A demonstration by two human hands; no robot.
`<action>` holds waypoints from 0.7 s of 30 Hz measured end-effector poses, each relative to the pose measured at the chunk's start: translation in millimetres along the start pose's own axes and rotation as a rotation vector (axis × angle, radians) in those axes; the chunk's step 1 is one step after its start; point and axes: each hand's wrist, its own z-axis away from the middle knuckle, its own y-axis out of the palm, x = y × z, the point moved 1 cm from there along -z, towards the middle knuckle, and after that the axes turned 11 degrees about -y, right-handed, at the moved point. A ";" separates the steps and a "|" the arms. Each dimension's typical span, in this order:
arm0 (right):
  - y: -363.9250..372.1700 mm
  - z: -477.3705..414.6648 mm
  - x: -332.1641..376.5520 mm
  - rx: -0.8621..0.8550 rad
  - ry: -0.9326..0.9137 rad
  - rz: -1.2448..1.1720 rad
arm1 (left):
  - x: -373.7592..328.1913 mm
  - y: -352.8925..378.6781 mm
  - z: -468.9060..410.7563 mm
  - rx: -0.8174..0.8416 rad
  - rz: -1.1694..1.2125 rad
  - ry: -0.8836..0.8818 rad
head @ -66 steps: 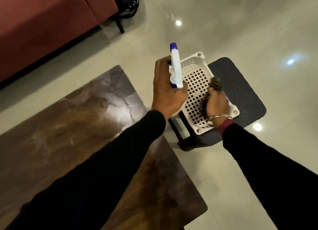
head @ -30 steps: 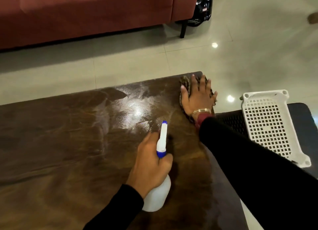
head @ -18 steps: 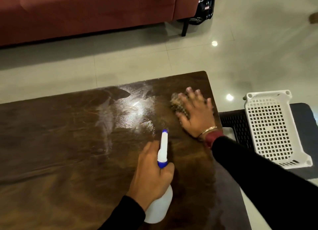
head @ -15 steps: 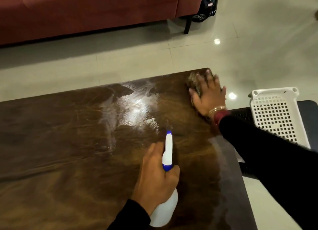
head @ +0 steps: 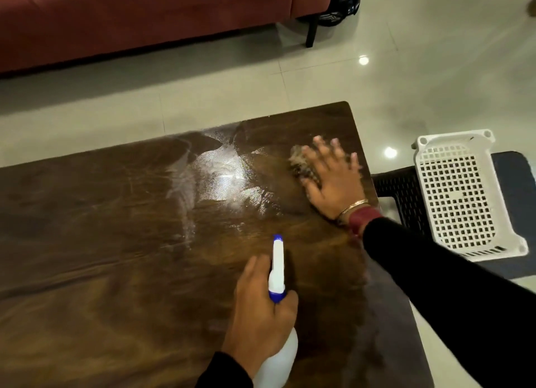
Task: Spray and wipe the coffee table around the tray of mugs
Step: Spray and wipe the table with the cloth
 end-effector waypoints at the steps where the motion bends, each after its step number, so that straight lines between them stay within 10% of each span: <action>1: -6.4 -2.6 -15.9 -0.004 0.069 -0.005 | -1.2 1.3 1.3 0.008 -0.001 0.008; 6: -2.6 -50.2 5.1 -0.067 0.281 -0.022 | -1.8 6.1 8.9 0.004 -0.010 0.045; 12: 29.5 53.8 66.6 0.001 -0.101 0.012 | -0.6 10.5 14.3 0.006 -0.041 0.054; 21: 2.4 40.7 -18.5 -0.077 0.327 -0.086 | 19.8 29.6 64.0 0.045 -0.024 -0.016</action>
